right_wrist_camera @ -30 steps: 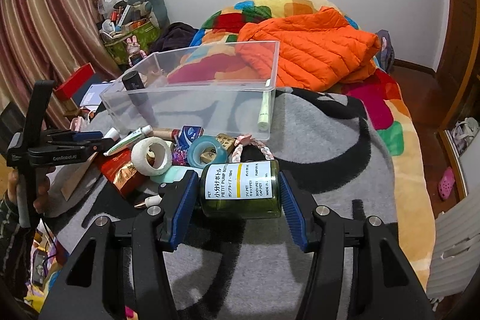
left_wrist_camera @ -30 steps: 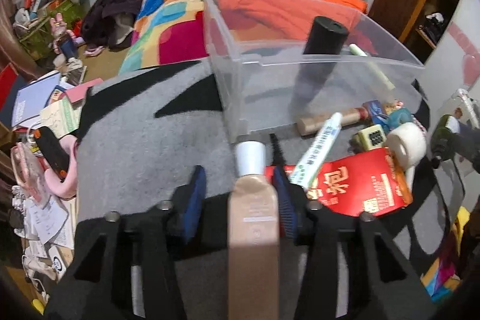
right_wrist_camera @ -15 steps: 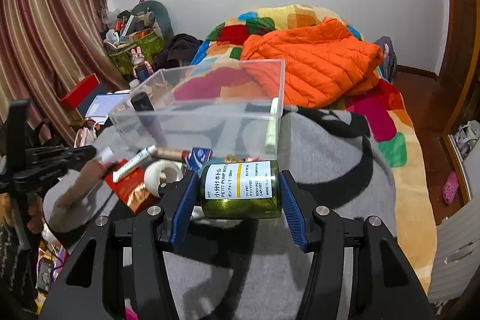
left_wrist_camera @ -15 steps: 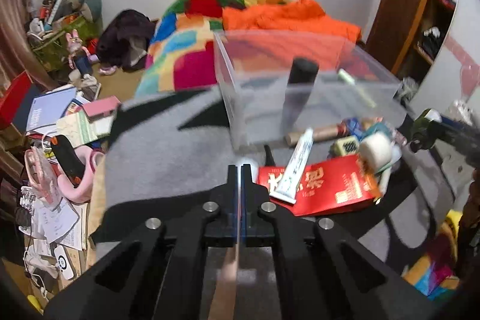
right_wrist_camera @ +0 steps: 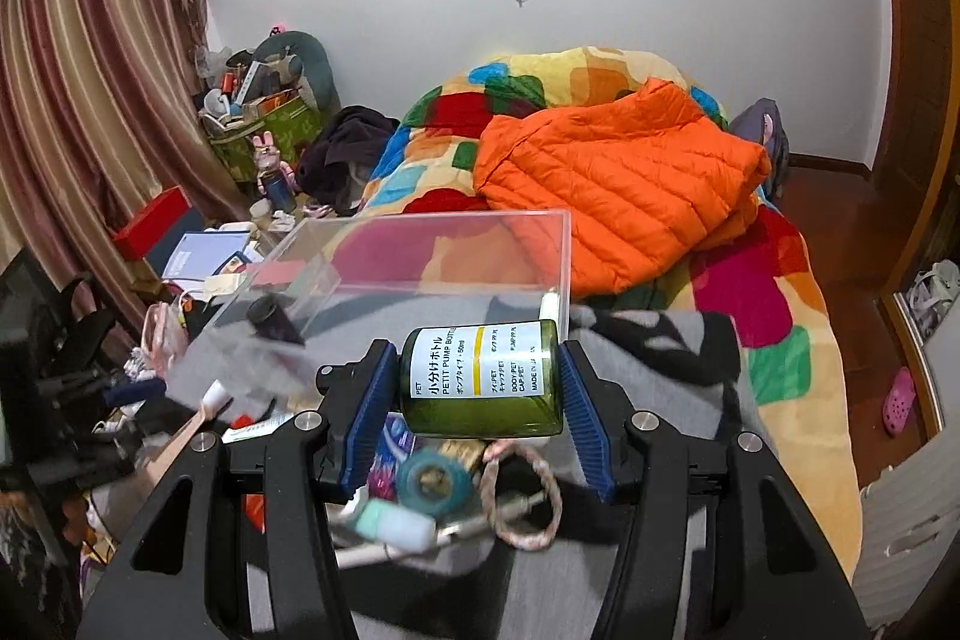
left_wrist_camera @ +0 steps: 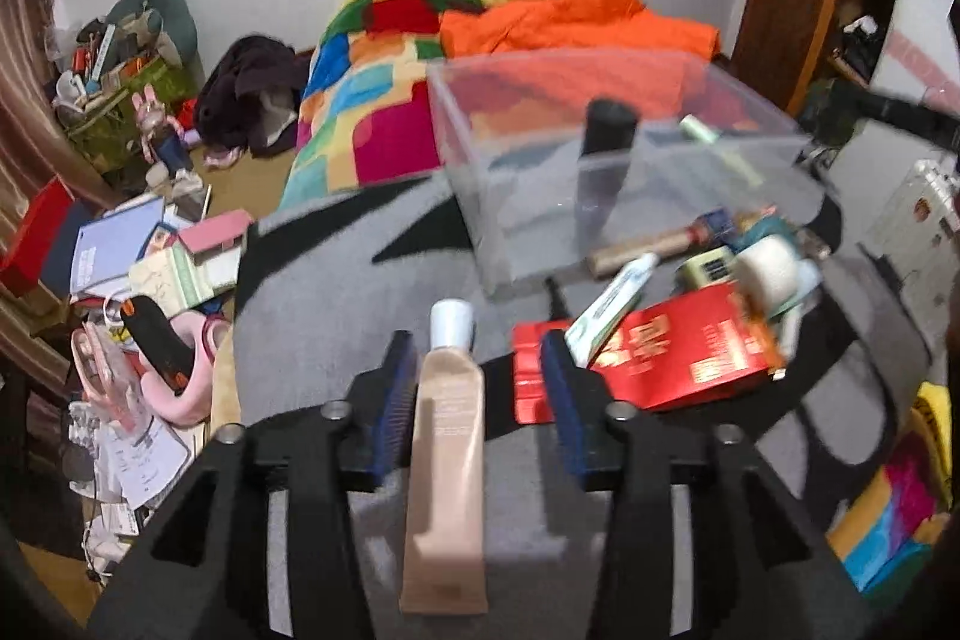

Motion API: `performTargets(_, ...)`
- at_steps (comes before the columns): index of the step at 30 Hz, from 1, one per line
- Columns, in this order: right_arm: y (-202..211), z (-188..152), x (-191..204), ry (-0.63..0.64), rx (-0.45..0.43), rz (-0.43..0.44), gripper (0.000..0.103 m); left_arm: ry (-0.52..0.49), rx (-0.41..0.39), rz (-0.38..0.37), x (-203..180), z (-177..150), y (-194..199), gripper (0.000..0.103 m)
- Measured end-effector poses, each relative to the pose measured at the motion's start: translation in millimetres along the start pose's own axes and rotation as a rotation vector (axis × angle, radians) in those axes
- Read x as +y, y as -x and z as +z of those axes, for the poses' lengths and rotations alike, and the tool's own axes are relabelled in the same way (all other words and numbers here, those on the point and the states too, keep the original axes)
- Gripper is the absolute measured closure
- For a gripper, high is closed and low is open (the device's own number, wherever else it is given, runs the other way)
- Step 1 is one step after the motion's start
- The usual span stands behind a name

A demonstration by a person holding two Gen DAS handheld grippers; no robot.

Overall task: Organize objects
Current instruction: 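Carry the beige tube and green bottle into the clear box with both tools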

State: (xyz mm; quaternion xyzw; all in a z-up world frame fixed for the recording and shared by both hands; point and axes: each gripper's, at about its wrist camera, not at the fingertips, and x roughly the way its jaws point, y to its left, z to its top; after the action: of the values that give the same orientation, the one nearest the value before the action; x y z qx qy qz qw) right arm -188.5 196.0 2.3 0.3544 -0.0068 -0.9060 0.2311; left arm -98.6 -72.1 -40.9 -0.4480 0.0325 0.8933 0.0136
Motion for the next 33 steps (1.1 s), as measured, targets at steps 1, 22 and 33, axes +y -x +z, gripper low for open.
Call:
performTargets(1,-4,3,1,0.004,0.003,-0.008,0.052,0.0,0.018,0.004,2,-1,-7,0.058)
performTargets(22,-87,27,15,0.076,0.157,-0.05,0.052,0.095,-0.084,-0.039,28,26,16,0.082)
performTargets(33,-116,21,28,0.117,0.234,-0.028,0.052,0.09,-0.225,-0.091,17,84,55,0.083)
